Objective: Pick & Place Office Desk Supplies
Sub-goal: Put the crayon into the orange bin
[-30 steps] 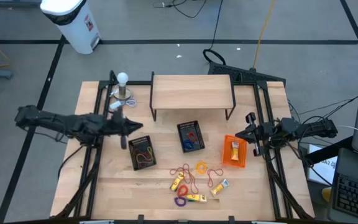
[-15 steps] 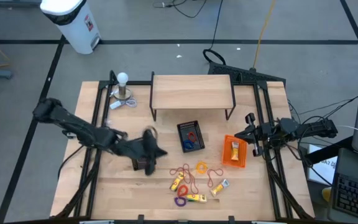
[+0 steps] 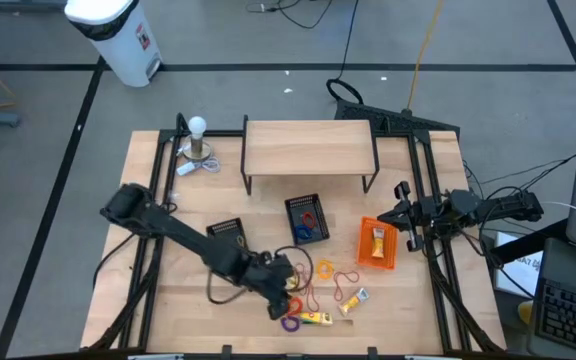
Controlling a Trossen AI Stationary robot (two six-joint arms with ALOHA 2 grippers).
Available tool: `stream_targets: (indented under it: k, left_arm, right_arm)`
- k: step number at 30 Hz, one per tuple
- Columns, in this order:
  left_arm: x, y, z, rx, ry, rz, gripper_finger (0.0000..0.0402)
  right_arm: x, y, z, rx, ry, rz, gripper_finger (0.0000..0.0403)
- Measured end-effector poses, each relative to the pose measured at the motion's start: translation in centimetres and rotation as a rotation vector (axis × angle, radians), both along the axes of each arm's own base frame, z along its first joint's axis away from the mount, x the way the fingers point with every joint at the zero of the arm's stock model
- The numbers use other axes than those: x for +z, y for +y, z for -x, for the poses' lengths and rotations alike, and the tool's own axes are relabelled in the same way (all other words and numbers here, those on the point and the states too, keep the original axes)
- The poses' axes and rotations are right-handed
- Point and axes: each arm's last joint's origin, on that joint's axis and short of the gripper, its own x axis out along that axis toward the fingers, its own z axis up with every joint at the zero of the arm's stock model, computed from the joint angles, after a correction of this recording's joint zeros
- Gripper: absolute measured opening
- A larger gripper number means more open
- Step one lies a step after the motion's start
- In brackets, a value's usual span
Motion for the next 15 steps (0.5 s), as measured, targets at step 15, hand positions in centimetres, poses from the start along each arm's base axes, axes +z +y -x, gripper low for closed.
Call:
stream_targets:
  k: [15]
  left_arm:
    - [-5.5,-1.7,-3.0,0.092,0.305,0.026,0.0260]
  right_arm:
    - [-1.0,0.1,-0.3,0.007,-0.039,-0.023,0.0000]
